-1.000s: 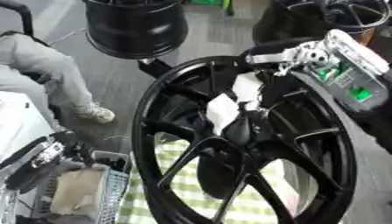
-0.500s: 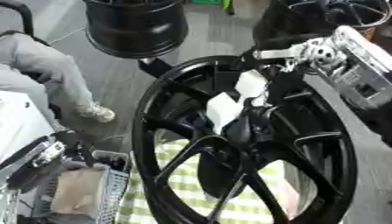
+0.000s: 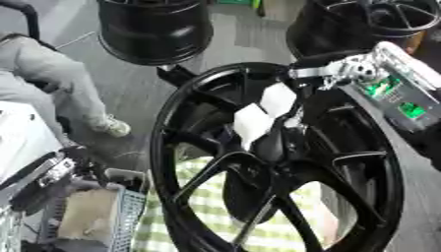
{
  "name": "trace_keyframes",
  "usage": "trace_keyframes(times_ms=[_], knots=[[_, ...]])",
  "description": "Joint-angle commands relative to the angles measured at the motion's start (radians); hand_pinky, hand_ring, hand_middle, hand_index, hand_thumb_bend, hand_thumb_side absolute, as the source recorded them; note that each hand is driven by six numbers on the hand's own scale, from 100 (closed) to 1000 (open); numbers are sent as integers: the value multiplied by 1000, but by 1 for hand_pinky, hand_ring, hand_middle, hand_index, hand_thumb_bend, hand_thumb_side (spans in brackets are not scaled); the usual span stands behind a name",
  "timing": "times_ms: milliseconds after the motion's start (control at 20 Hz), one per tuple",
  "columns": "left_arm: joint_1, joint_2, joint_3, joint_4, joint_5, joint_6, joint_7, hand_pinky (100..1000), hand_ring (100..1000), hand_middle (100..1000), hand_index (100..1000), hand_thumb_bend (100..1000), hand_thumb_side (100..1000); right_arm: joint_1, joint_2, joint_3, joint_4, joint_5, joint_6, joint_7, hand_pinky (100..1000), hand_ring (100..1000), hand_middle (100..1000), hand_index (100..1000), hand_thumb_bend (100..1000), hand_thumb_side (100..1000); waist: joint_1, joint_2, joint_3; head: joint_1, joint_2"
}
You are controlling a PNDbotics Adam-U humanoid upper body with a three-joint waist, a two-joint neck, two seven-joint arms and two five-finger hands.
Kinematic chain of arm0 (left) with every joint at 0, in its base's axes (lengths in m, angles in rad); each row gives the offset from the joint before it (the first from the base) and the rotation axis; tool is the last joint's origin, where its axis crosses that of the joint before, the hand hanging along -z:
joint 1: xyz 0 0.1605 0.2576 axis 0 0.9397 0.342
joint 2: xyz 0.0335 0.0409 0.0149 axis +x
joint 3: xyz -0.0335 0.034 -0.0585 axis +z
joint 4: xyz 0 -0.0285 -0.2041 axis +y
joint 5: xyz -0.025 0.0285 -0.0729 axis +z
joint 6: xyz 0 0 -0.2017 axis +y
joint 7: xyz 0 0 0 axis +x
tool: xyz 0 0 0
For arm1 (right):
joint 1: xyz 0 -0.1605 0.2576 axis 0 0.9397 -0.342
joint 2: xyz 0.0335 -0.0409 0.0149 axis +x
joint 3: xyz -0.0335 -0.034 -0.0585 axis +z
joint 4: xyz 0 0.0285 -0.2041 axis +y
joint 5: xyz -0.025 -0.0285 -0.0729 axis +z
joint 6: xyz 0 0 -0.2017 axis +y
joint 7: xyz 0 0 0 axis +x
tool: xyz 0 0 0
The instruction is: Pull the pin out of the wheel hub.
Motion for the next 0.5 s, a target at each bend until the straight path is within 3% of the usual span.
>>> trace_keyframes(times_ms=[50,500], knots=[[-14,12,2,-23,-1,0,-1,609,491,645,742,100,891,-14,-31,-14,-22,-11,25,18,645,438,815,895,354,356,6,-10,-2,2,-3],[-13,14,0,-22,0,0,-1,609,491,646,742,100,892,-38,-12,-19,-30,-26,42,18,634,429,814,898,349,401,6,-11,-1,1,-3]])
